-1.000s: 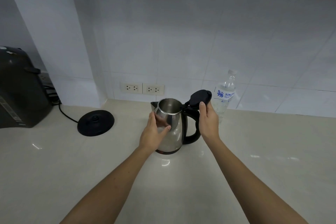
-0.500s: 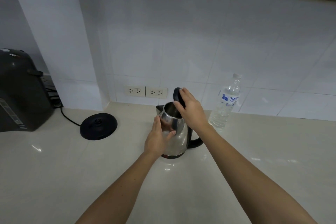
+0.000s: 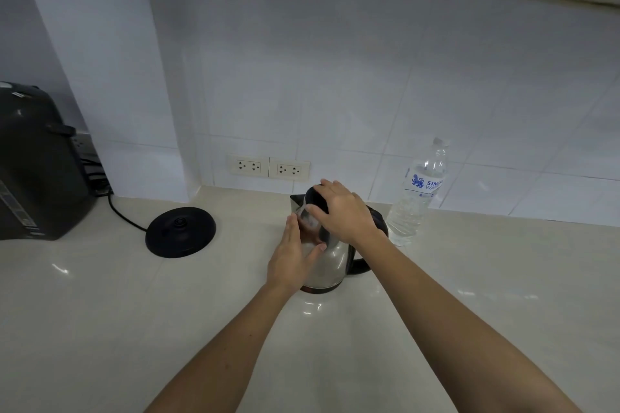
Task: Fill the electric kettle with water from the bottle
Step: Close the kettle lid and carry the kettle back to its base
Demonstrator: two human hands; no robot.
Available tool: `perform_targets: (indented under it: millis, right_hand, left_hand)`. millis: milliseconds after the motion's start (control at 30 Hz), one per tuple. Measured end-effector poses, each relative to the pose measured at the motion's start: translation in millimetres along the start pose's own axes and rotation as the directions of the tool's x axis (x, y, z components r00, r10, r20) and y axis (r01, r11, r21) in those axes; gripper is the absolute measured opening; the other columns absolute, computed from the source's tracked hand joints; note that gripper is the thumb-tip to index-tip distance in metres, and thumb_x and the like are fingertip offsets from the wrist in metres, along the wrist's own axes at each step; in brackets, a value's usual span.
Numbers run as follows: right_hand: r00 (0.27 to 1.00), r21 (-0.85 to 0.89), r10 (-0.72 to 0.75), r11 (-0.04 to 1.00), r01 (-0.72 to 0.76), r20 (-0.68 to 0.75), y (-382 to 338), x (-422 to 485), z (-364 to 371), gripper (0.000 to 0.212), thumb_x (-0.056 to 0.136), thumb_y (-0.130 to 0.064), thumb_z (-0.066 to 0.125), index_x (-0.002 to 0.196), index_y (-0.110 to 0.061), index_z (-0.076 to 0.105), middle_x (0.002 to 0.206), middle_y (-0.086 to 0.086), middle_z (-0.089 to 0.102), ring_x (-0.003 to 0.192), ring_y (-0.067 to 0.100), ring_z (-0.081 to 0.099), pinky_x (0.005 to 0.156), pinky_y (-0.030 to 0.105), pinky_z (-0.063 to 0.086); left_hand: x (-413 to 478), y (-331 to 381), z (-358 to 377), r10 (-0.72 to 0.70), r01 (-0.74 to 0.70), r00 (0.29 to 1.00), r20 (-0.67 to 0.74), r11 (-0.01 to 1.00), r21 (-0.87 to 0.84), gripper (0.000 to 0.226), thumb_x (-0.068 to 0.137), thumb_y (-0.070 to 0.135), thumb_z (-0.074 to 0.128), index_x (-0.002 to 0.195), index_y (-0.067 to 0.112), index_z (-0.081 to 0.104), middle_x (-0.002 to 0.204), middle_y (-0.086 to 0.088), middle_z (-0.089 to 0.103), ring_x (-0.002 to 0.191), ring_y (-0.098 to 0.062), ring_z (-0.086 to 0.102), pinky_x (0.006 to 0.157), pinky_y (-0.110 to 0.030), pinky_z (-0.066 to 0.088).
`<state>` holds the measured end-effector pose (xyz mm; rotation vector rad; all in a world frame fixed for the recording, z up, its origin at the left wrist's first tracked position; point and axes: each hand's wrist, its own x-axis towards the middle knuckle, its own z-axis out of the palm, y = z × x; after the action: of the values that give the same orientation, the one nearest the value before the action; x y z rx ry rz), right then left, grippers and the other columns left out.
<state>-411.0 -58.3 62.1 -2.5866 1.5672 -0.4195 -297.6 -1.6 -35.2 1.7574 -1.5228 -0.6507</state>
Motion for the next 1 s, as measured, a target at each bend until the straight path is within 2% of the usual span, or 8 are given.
perform_targets:
  millis: [133,300,500,567,667,767,867,1000]
  right_hand:
    - [0.985,0.119,0.169,0.979,-0.164,-0.034,2,3,4,0.059,0.095,-0.051,0.039,0.143,-0.018,0.037,0.153,0.004,0.035,0.14,0.023,0.031,0.113,0.051,0.025]
    - [0.964,0.146,0.261,0.957,-0.251,-0.056,2,5,6,0.057,0.093,-0.056,0.035,0.138,-0.022,0.042,0.145,0.001,0.046,0.129,0.027,0.045,0.11,0.057,0.024]
    - [0.876,0.099,0.477,0.877,-0.47,-0.071,2,5,7,0.072,0.083,-0.072,0.029,0.122,-0.016,0.053,0.116,0.005,0.065,0.114,0.031,0.055,0.105,0.063,0.016]
    - [0.865,0.089,0.493,0.869,-0.486,-0.095,0,6,7,0.07,0.081,-0.072,0.031,0.111,-0.015,0.058,0.104,0.004,0.067,0.107,0.03,0.058,0.106,0.062,0.015]
    - [0.865,0.096,0.487,0.873,-0.478,-0.122,0,10,5,0.055,0.081,-0.061,0.038,0.097,-0.013,0.059,0.081,0.003,0.066,0.091,0.028,0.063,0.109,0.058,0.015]
    - [0.887,0.075,0.449,0.894,-0.443,-0.109,1,15,3,0.048,0.083,-0.053,0.04,0.092,-0.01,0.058,0.076,0.005,0.066,0.086,0.027,0.062,0.113,0.052,0.015]
    - [0.907,0.087,0.407,0.913,-0.399,-0.105,2,16,3,0.041,0.083,-0.046,0.043,0.087,-0.007,0.058,0.073,0.009,0.064,0.08,0.028,0.058,0.112,0.046,0.026]
    - [0.915,0.12,0.389,0.919,-0.376,-0.112,1,17,5,0.032,0.082,-0.036,0.046,0.084,-0.006,0.058,0.064,0.006,0.053,0.071,0.025,0.047,0.1,0.046,0.041]
  left_hand:
    - [0,-1,1,-0.002,0.002,1.0,0.002,1.0,0.008,0.093,0.09,0.053,0.056,0.156,0.02,-0.002,0.162,0.003,0.017,0.143,-0.021,0.034,0.109,-0.038,0.04]
    - [0,-1,0,0.002,-0.002,1.0,0.003,1.0,0.022,0.093,0.09,0.053,0.056,0.156,0.022,-0.001,0.161,0.004,0.021,0.14,-0.02,0.037,0.106,-0.039,0.043]
    - [-1,-1,0,0.001,-0.001,1.0,0.006,1.0,0.02,0.093,0.09,0.053,0.056,0.156,0.024,-0.002,0.161,0.006,0.022,0.141,-0.018,0.036,0.106,-0.041,0.042]
    - [-1,-2,0,0.003,-0.003,1.0,0.007,1.0,0.026,0.093,0.09,0.054,0.055,0.156,0.024,-0.003,0.16,0.005,0.023,0.141,-0.018,0.037,0.106,-0.041,0.043]
    - [-1,-1,0,-0.001,0.0,1.0,0.01,0.999,0.048,0.092,0.091,0.056,0.053,0.156,0.025,-0.003,0.16,0.006,0.023,0.14,-0.019,0.038,0.105,-0.041,0.043]
    - [-1,0,0,-0.006,0.004,1.0,0.016,0.997,0.075,0.091,0.091,0.058,0.05,0.155,0.025,-0.006,0.162,0.007,0.017,0.141,-0.019,0.036,0.105,-0.039,0.043]
    - [-3,0,0,-0.009,0.007,1.0,0.013,0.996,0.085,0.091,0.091,0.058,0.049,0.155,0.025,-0.007,0.162,0.007,0.016,0.141,-0.02,0.036,0.104,-0.039,0.042]
    - [-4,1,3,-0.007,0.007,1.0,0.004,0.998,0.064,0.091,0.092,0.055,0.051,0.155,0.025,-0.006,0.162,0.007,0.017,0.14,-0.02,0.038,0.104,-0.043,0.044]
